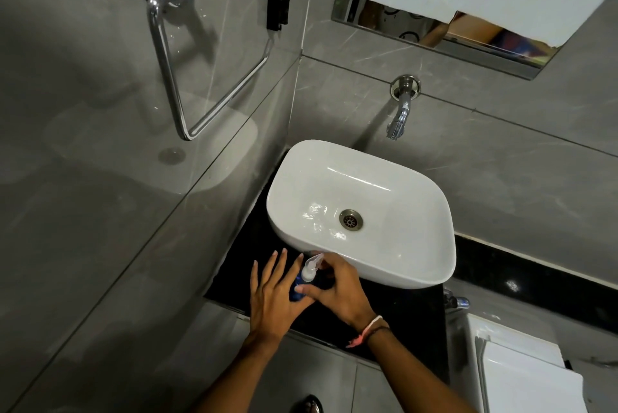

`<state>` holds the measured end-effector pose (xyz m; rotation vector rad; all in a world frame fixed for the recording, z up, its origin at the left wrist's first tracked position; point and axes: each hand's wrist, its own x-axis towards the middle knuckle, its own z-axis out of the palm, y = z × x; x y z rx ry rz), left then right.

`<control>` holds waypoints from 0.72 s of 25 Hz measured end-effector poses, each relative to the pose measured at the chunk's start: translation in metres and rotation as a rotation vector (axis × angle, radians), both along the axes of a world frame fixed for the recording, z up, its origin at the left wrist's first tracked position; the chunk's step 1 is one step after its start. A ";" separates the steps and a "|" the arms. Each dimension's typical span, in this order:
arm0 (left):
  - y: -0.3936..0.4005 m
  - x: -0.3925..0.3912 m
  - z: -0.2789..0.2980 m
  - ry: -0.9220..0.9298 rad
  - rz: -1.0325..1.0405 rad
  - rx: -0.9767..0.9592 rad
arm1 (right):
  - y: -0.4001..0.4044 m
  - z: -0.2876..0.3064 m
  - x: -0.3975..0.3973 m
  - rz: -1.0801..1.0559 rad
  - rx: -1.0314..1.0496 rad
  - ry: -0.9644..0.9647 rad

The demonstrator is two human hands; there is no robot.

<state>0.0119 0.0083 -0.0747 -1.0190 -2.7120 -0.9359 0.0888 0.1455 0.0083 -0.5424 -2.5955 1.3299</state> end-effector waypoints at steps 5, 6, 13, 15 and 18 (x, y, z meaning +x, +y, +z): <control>0.001 0.000 0.001 0.001 0.005 0.008 | 0.004 -0.016 0.015 -0.109 -0.099 0.033; 0.001 -0.001 0.000 0.007 0.006 0.005 | 0.004 -0.015 0.015 -0.118 -0.097 0.030; 0.000 -0.002 -0.007 -0.014 -0.023 0.045 | 0.001 -0.013 0.002 -0.154 -0.051 0.060; 0.001 -0.003 -0.009 -0.019 -0.026 0.071 | 0.002 -0.011 0.005 -0.116 -0.060 0.063; 0.002 -0.002 -0.010 -0.030 -0.027 0.089 | 0.002 -0.013 0.006 -0.055 -0.016 0.049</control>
